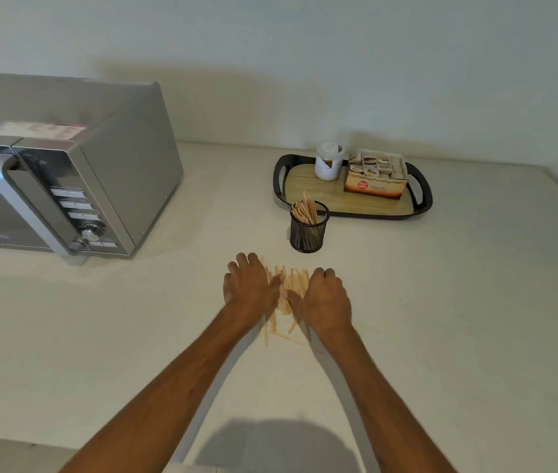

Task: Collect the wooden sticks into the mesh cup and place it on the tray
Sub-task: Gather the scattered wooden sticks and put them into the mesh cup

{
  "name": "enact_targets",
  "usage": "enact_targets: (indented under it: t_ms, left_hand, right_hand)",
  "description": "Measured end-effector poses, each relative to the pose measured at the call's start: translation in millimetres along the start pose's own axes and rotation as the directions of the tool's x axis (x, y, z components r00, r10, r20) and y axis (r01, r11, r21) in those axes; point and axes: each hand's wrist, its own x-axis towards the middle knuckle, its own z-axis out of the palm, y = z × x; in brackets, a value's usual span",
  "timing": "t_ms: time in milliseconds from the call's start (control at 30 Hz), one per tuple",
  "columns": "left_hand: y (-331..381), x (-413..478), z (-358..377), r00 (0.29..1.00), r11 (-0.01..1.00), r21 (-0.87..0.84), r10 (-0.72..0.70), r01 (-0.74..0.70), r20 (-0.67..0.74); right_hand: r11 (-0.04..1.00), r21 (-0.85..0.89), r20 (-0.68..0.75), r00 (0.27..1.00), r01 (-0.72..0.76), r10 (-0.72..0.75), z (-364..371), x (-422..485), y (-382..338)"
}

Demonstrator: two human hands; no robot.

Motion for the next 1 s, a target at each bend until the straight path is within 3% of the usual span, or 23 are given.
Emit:
enact_targets:
  t_ms: [367,633,800,1000]
  left_hand:
    - [35.9,-6.6,7.5,0.996,0.997,-0.06,-0.042,0.047,0.077]
    - [44.4,-13.0,3.9,0.994,0.978,-0.187,-0.086,0.097,0.065]
    - [50.9,-17.3,20.0,0.994,0.988,-0.116,-0.102,0.105,0.027]
    - [50.9,-14.3,23.1,0.993,0.984,-0.133,-0.113,0.115,0.017]
  right_hand:
    - [0.999,-0.043,0.062,0.998,0.007,-0.005,-16.8,14.0,16.9]
    - [0.984,0.175,0.113,0.993,-0.037,0.017,-26.6,30.1,41.8]
    - [0.963,0.263,0.102,0.994,-0.057,0.031,-28.7,37.4,51.1]
    - [0.989,0.074,0.052,0.99,0.124,-0.128,-19.4,27.4,36.5]
